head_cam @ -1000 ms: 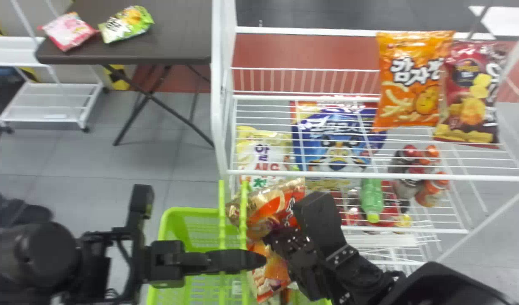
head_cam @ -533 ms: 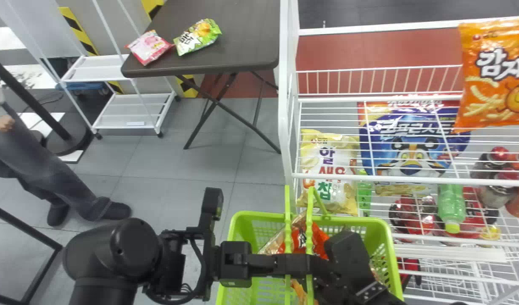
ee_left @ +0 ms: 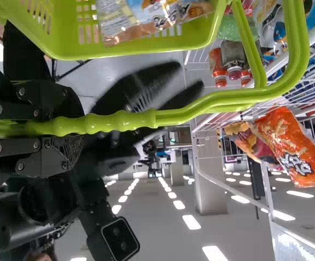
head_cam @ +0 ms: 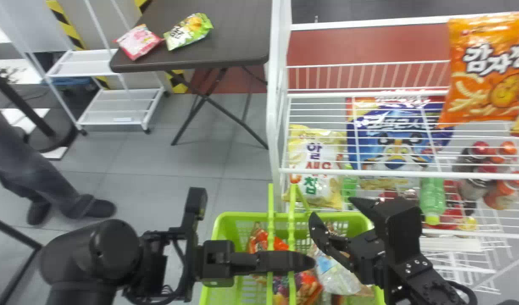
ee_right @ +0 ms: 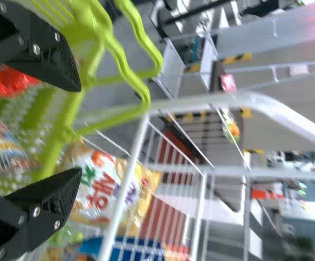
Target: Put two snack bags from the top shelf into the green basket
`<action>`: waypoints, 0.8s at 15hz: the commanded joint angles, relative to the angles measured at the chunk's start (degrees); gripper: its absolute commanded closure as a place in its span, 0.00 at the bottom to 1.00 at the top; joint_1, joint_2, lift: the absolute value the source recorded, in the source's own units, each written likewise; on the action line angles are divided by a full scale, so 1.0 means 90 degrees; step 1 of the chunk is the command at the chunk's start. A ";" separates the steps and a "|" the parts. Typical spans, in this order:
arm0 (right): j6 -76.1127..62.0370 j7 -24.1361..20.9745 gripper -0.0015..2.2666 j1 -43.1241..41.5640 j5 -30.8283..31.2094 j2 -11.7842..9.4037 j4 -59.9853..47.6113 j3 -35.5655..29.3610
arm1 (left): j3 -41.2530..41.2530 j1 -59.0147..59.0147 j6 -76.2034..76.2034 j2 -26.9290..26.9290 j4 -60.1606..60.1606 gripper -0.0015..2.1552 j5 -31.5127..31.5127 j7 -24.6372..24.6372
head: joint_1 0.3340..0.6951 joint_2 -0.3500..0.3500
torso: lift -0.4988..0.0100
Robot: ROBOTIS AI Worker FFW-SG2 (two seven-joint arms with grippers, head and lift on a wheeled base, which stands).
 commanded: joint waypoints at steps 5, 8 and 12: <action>-0.3401 -0.0162 0.04 0.0703 -0.0249 0.0196 0.0702 -0.1563 | 0.0023 0.0083 0.0007 0.0000 -0.0033 1.00 0.0001 -0.0020 | 1.00 0.43 | 0.98; -0.3499 -0.0084 0.04 0.0977 -0.0425 0.0196 0.0800 -0.2032 | 0.0023 0.0112 0.0007 0.0010 -0.0052 1.00 0.0001 -0.0020 | 1.00 0.31 | 0.98; -0.3968 0.0238 0.04 0.1192 -0.0630 0.0313 0.0937 -0.2285 | 0.0052 0.0161 0.0007 0.0000 -0.0072 1.00 0.0001 -0.0020 | 1.00 0.19 | 0.98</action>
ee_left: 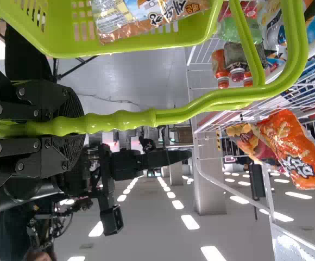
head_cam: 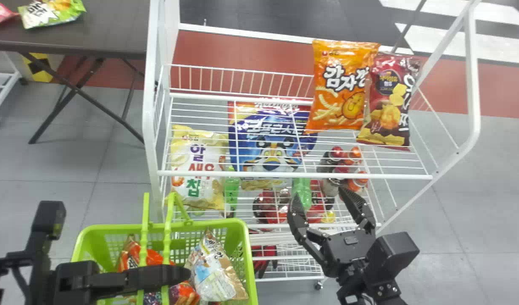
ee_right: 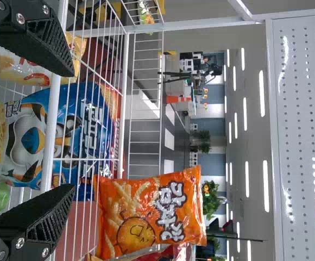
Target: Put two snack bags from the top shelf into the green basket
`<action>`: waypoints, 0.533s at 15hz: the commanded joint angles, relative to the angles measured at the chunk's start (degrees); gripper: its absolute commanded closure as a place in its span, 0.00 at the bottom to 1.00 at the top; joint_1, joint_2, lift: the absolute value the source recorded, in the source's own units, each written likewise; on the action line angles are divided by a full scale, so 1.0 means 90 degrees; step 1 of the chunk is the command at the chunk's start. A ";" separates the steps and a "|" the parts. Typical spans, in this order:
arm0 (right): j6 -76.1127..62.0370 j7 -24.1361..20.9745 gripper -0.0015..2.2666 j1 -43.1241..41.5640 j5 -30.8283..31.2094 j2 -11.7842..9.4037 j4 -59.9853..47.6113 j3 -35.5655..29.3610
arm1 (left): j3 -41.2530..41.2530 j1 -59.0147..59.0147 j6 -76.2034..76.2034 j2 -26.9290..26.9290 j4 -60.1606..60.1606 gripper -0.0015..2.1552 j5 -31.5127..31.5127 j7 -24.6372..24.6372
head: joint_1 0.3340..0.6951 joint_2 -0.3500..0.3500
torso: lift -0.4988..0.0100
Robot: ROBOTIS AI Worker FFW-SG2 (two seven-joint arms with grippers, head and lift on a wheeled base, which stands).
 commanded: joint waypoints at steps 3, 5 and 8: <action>-0.0537 0.0220 0.04 0.0058 -0.0148 0.0070 0.0193 -0.0056 | 0.0049 0.0036 0.0008 -0.0010 -0.0050 1.00 0.0000 0.0000 | 1.00 0.17 | 0.98; -0.0537 0.0229 0.04 0.0058 -0.0148 0.0089 0.0193 -0.0056 | 0.0058 0.0056 0.0008 -0.0010 -0.0060 1.00 0.0000 0.0000 | 1.00 0.17 | 0.98; -0.0537 0.0229 0.04 0.0068 -0.0148 0.0138 0.0213 -0.0036 | 0.0058 0.0056 0.0008 -0.0020 -0.0050 1.00 0.0000 0.0000 | 1.00 0.18 | 0.98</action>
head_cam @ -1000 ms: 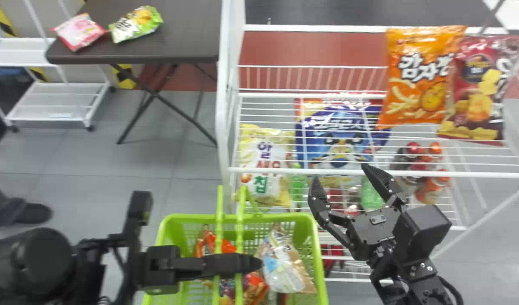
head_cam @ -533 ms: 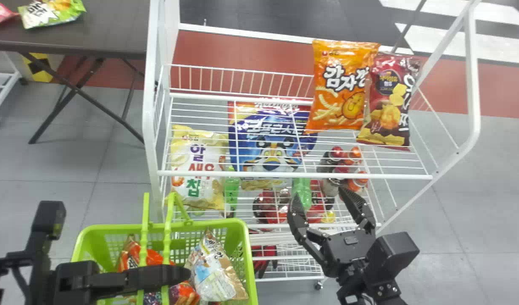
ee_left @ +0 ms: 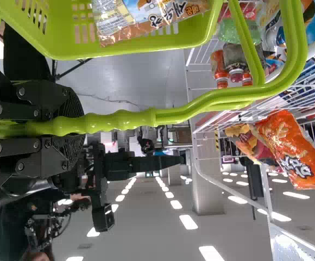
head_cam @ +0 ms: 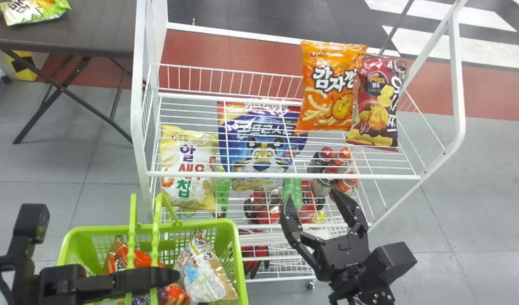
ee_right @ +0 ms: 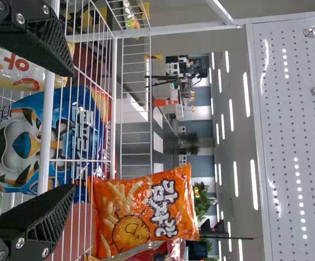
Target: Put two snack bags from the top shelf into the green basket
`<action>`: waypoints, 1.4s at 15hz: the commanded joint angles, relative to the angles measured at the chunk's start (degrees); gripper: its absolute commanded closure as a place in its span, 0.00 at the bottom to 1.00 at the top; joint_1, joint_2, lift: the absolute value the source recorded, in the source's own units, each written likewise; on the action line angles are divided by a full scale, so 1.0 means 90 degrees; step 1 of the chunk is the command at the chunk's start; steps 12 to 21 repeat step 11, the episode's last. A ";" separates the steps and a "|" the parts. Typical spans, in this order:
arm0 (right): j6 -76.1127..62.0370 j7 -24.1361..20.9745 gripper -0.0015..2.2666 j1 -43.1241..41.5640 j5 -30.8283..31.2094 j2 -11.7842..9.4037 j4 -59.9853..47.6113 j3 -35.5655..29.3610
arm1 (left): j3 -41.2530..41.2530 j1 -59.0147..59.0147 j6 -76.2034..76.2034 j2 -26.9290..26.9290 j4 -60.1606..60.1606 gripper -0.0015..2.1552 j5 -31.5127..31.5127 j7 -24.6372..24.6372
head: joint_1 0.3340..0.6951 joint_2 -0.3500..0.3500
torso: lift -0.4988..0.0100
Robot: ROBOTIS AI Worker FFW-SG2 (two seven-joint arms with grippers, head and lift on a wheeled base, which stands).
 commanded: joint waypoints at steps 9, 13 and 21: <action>-0.0059 0.0000 0.04 0.0001 0.0000 0.0076 0.0024 0.0044 | 0.0020 0.0020 0.0008 -0.0007 0.0005 1.00 0.0000 -0.0010 | 1.00 0.19 | 0.98; -0.0059 0.0000 0.04 0.0001 0.0000 0.0076 0.0024 0.0044 | 0.0020 0.0020 0.0008 -0.0007 0.0015 1.00 0.0000 0.0000 | 1.00 0.19 | 0.98; -0.0059 0.0000 0.04 0.0001 0.0000 0.0076 0.0024 0.0044 | 0.0020 0.0020 0.0008 -0.0007 0.0015 1.00 0.0000 0.0000 | 1.00 0.19 | 0.98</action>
